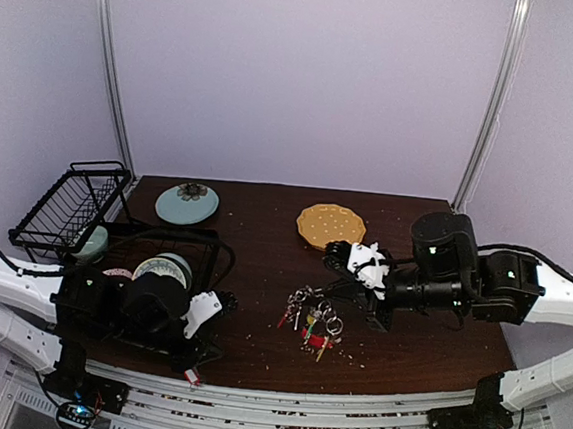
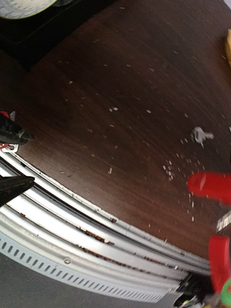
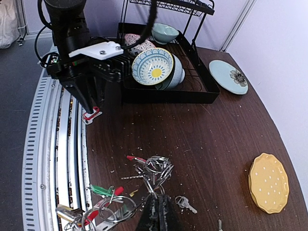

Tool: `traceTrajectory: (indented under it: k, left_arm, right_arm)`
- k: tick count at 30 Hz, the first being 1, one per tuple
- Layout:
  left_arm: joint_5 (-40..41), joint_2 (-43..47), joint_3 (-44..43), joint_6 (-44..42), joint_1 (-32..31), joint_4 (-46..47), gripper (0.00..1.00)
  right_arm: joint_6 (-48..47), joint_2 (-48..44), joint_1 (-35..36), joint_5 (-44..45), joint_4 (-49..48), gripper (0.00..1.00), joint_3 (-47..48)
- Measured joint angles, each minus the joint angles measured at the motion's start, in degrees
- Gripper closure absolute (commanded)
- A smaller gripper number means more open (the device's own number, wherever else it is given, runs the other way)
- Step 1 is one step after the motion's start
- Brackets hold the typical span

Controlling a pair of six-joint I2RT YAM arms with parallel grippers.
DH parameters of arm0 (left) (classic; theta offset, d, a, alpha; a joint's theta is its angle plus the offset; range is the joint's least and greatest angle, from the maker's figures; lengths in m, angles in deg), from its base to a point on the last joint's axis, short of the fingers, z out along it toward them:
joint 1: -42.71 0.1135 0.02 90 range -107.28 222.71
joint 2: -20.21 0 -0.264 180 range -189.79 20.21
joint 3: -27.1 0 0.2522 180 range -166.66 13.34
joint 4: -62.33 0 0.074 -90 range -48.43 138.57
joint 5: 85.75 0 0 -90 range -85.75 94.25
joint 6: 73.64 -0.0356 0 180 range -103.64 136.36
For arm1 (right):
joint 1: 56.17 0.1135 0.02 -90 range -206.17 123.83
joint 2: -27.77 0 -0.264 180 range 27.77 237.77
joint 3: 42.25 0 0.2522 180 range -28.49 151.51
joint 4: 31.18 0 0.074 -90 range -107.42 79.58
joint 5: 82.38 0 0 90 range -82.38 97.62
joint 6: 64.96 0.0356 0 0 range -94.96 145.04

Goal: Put the keys on the keyring

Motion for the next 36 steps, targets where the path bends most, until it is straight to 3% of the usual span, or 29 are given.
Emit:
traceTrajectory:
  k: [6, 11, 18, 24, 30, 36]
  left_arm:
    - [6.49, 4.17, 6.45, 23.30, -3.76, -2.10, 0.73]
    - [7.30, 6.34, 13.40, 33.90, -9.79, -2.78, 0.68]
    - [8.11, -5.09, 13.33, 36.83, -10.88, -1.20, 0.73]
    - [8.24, -4.81, 13.33, 37.51, -10.88, -1.51, 0.71]
    - [8.50, -5.40, 13.33, 34.53, -10.88, 2.58, 0.79]
    - [9.64, -6.38, 13.33, 34.10, -10.88, 2.47, 0.79]
  right_arm:
    - [-0.02, -3.56, 0.00, -3.26, -2.56, 1.00, -3.65]
    - [-0.15, -4.26, 0.00, -5.73, -3.74, 1.00, -3.98]
    - [0.02, -4.33, 0.00, -8.83, -3.91, 1.00, -4.26]
    - [0.00, -4.33, 0.02, -10.27, -4.26, 1.00, -4.44]
    - [-0.07, -4.33, 0.02, -10.29, -4.31, 1.00, -4.46]
    - [-0.24, -4.33, 0.02, -10.54, -4.31, 1.00, -4.46]
